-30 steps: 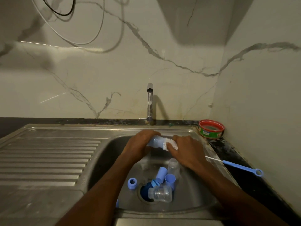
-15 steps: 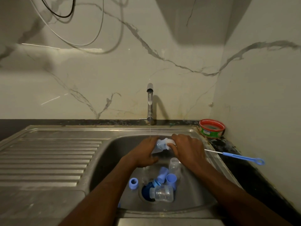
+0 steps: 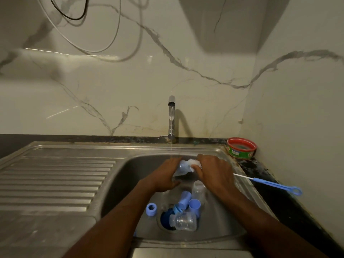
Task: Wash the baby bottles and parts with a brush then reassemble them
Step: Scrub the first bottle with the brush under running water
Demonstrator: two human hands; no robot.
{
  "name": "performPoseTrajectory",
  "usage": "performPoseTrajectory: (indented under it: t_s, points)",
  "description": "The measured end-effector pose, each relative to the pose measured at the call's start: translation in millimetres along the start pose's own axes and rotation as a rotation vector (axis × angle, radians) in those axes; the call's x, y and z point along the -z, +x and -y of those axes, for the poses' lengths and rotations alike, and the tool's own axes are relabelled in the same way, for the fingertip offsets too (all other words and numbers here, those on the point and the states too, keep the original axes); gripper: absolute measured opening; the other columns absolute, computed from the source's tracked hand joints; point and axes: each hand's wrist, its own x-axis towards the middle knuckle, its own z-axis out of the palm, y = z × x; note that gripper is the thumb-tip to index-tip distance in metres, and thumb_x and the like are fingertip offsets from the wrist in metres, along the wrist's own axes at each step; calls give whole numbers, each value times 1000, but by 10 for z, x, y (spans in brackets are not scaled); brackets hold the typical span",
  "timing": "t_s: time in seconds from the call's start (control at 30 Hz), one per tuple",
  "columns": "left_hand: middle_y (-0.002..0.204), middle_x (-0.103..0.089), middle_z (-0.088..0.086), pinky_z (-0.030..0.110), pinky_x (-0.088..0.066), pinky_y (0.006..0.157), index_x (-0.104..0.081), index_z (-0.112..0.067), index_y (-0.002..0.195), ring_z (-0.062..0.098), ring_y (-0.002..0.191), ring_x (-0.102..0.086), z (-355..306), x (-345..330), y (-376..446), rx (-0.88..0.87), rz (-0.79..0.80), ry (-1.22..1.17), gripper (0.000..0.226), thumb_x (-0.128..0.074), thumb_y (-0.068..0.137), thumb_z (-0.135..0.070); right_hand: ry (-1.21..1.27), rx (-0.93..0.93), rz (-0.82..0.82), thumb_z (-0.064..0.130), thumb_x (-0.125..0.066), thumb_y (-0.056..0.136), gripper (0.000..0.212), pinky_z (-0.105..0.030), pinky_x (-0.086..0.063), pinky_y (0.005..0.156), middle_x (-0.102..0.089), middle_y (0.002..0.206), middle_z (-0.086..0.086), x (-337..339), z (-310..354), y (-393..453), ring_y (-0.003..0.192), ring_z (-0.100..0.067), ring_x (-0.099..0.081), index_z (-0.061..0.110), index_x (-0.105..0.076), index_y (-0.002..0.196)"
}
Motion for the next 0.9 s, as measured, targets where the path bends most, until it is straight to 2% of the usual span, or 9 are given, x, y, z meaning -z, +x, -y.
performPoseTrajectory:
  t_s: [0.1, 0.2, 0.27, 0.43, 0.53, 0.6, 0.67, 0.77, 0.9]
  points:
    - [144, -47, -1, 40, -43, 109, -45, -29, 140, 19, 133, -45, -8, 76, 15, -8, -163, 197, 67, -80, 82, -32, 52, -49, 54, 54, -53, 99, 36, -25, -40, 76, -67, 113, 3, -82, -7, -6, 94, -11, -60, 29, -61, 123]
    - [134, -45, -3, 34, -48, 95, -46, -32, 128, 16, 122, -43, 41, 144, 10, 10, -331, 341, 76, -87, 67, -49, 60, 125, 45, 57, -49, 99, 35, -25, -39, 75, -68, 109, 5, -38, 33, -75, 94, -11, -61, 33, -62, 121]
    - [143, -38, 1, 41, -43, 105, -41, -33, 136, 21, 130, -37, 85, 93, 10, 17, -363, 413, 88, -86, 64, -55, 62, 229, 32, 57, -49, 99, 32, -28, -43, 73, -68, 104, 7, -34, 50, -72, 91, -14, -62, 33, -63, 116]
    - [162, -28, 3, 46, -28, 122, -20, -28, 157, 21, 148, -27, -74, -77, -14, -21, -109, -64, 100, -82, 80, -39, 109, 18, 71, 44, -52, 102, 32, -33, -48, 88, -65, 119, 3, -63, -39, 29, 105, -18, -62, 25, -60, 126]
    - [155, -40, 1, 43, -36, 118, -34, -28, 151, 19, 143, -37, -141, -66, 18, -13, -119, 76, 76, -76, 87, -25, -8, -20, -47, 53, -44, 100, 33, -37, -49, 65, -65, 88, 3, -61, -142, -1, 76, -19, -61, 26, -62, 107]
    - [145, -46, -1, 39, -44, 109, -45, -29, 141, 19, 133, -45, -109, 16, 24, -22, -218, 228, 67, -79, 83, -29, 28, -6, 3, 58, -47, 99, 37, -34, -50, 75, -69, 101, 3, -86, -158, -30, 90, -16, -65, 30, -65, 116]
    - [140, -44, -3, 36, -47, 101, -45, -30, 137, 18, 128, -43, -64, 80, 9, 3, -279, 340, 74, -84, 75, -43, 77, 92, 74, 59, -50, 97, 37, -29, -46, 78, -69, 106, 5, -96, -140, -39, 96, -14, -63, 32, -66, 117]
    - [151, -31, 2, 47, -36, 113, -32, -35, 147, 24, 139, -30, 26, 72, -2, 84, -263, 464, 98, -83, 67, -59, 106, 295, 58, 59, -51, 95, 33, -28, -45, 69, -69, 92, 9, -47, -113, -62, 83, -11, -62, 32, -68, 105]
    - [154, -38, 2, 43, -34, 118, -33, -27, 152, 20, 140, -37, 18, 49, -43, 2, 12, -41, 96, -86, 74, -44, 28, 276, -82, 52, -48, 98, 26, -30, -41, 59, -68, 86, 7, -7, -99, -46, 74, -14, -63, 31, -63, 97]
